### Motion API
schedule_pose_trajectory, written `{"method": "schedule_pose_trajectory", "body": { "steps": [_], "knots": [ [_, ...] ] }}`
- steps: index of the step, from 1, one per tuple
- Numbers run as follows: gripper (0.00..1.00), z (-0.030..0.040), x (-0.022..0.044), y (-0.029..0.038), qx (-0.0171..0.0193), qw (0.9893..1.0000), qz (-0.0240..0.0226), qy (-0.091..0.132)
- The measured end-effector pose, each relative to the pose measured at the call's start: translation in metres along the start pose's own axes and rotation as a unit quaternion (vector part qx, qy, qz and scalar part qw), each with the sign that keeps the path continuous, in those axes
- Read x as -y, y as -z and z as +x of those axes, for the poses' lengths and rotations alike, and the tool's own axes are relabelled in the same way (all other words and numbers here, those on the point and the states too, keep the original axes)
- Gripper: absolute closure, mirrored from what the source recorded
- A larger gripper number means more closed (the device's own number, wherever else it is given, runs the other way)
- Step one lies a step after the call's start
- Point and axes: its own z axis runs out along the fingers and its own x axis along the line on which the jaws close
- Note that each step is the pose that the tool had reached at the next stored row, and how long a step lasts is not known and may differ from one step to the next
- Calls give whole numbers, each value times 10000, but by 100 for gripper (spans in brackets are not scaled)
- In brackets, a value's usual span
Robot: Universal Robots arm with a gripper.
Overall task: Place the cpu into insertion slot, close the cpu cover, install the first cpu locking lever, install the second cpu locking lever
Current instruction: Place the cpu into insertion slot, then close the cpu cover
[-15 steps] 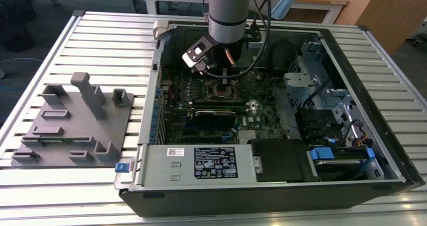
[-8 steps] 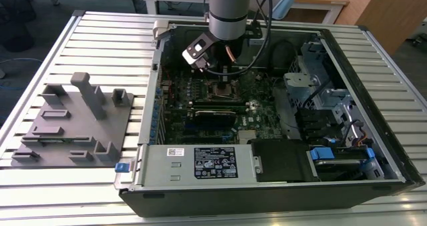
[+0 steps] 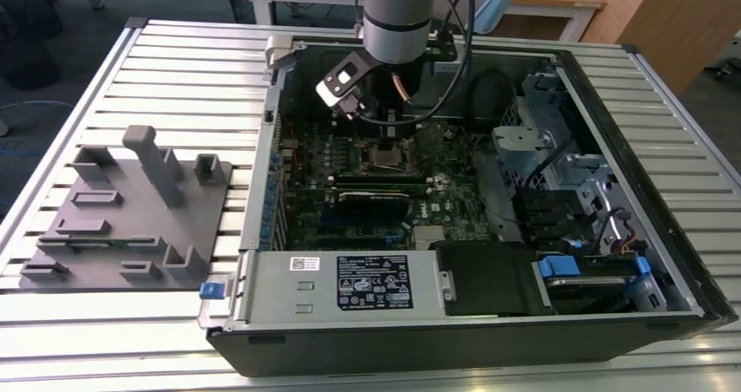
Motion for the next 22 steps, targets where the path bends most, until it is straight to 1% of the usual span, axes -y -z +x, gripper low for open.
{"method": "schedule_pose_trajectory", "body": {
  "steps": [10, 17, 22],
  "knots": [
    [90, 0, -1, 28, 1, 10000, 1, 0],
    [90, 2, -4, 84, 0, 10000, 0, 0],
    [90, 2, -4, 87, -1, 10000, 0, 0]
  ]
}}
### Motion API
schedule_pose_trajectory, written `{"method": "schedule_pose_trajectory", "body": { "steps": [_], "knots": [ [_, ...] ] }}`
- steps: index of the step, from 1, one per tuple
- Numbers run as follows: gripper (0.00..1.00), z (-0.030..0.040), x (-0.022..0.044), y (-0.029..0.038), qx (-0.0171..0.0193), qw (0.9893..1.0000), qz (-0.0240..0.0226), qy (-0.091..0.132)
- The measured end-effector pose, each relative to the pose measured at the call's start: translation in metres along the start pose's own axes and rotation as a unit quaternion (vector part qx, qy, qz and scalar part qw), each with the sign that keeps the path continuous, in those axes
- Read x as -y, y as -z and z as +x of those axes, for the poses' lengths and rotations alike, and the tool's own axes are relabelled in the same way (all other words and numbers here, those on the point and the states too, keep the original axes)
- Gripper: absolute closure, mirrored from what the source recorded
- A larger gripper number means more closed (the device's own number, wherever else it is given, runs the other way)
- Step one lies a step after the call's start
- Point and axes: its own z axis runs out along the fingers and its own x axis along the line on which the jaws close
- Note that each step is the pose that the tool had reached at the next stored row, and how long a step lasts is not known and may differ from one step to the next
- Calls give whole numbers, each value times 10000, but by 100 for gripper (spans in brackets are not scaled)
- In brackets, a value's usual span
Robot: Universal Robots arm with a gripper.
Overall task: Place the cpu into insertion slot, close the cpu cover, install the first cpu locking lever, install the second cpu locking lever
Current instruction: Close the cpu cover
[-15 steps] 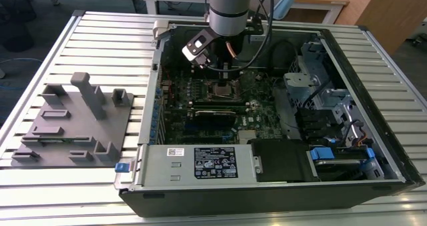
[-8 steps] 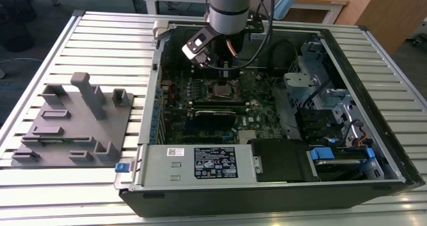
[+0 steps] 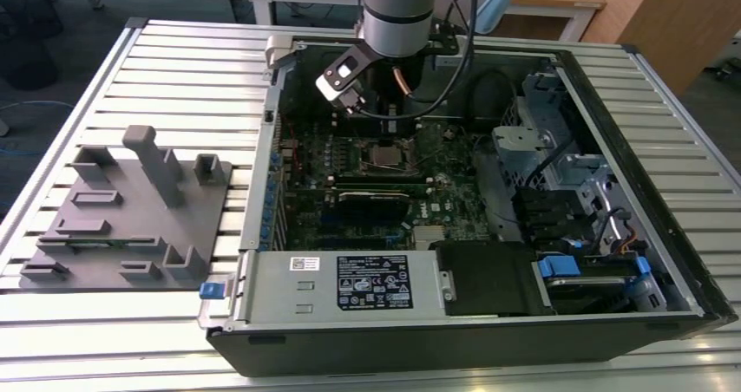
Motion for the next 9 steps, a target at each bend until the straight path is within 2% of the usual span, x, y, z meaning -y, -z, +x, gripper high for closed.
{"method": "schedule_pose_trajectory", "body": {
  "steps": [4, 9],
  "knots": [
    [90, 0, 0, 3, 1, 10000, 1, 0],
    [90, 1, -2, 46, 1, 10000, 0, 0]
  ]
}}
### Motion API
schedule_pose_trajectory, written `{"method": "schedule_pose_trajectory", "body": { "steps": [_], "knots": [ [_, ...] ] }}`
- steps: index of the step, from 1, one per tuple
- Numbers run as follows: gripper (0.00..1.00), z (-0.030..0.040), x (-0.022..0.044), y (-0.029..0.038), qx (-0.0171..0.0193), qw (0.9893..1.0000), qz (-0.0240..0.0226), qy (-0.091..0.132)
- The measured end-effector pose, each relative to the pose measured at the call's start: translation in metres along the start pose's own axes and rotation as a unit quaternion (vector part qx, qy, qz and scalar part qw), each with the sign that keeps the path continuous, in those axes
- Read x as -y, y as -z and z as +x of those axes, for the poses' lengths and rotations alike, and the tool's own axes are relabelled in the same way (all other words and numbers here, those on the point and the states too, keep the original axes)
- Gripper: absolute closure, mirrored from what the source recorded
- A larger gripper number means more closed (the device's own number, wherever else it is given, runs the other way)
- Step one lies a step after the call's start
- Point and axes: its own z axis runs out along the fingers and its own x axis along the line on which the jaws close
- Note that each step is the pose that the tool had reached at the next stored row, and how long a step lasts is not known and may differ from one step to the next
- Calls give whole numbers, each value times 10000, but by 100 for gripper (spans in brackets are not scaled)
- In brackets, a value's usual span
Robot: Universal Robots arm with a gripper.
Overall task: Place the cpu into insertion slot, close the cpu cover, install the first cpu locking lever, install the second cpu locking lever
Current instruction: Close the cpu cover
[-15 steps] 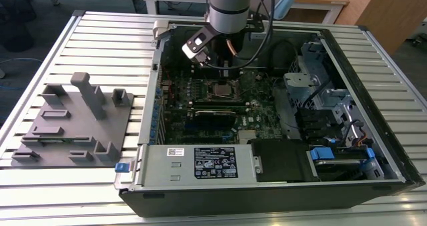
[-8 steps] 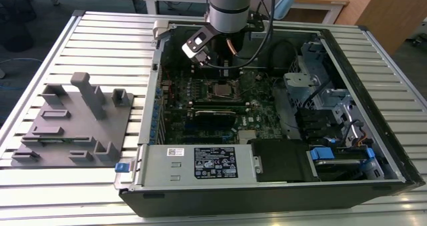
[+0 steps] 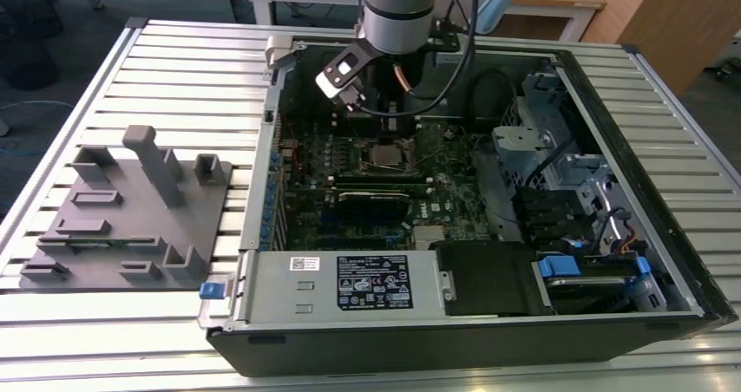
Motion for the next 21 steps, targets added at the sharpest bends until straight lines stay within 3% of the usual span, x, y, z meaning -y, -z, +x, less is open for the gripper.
{"method": "schedule_pose_trajectory", "body": {
  "steps": [11, 21],
  "knots": [
    [90, 3, -6, 121, 0, 10000, 0, 0],
    [90, 3, -6, 126, 0, 10000, 0, 0]
  ]
}}
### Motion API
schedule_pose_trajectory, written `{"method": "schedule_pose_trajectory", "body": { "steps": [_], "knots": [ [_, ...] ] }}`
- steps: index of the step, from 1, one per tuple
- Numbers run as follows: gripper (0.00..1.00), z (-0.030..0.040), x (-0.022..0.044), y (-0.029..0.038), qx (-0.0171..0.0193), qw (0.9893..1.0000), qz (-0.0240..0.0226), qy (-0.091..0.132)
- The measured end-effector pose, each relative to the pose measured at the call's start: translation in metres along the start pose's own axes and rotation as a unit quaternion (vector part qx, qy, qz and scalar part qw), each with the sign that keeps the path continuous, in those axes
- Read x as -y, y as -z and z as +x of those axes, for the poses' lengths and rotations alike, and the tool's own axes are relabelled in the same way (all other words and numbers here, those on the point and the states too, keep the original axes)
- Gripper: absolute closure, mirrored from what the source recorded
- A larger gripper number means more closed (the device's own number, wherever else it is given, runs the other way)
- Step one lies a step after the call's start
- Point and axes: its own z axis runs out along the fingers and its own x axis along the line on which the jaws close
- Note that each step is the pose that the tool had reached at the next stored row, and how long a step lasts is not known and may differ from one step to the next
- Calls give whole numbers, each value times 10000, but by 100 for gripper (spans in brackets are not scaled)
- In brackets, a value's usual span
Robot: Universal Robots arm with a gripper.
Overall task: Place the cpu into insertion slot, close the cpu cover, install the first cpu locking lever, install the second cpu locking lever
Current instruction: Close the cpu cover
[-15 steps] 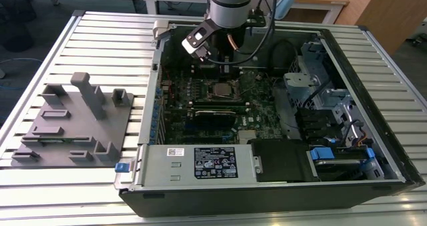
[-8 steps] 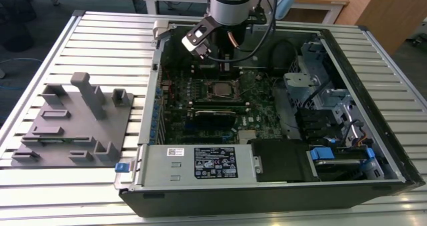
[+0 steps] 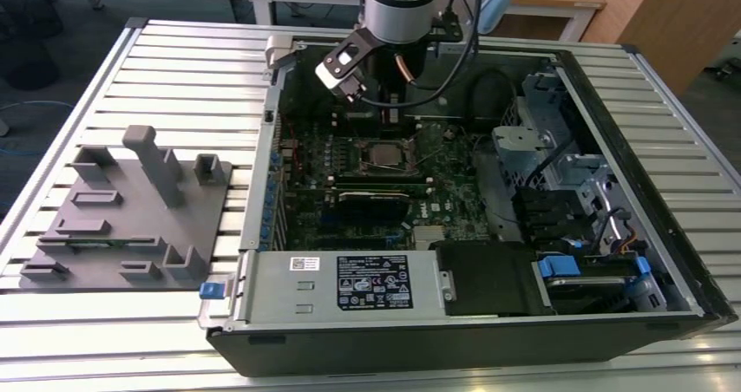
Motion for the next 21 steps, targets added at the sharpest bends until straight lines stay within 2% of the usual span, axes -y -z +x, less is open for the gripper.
{"method": "schedule_pose_trajectory", "body": {
  "steps": [11, 21],
  "knots": [
    [90, 0, -1, 15, 0, 10000, 0, 0],
    [90, 2, -4, 84, -1, 10000, 0, 0]
  ]
}}
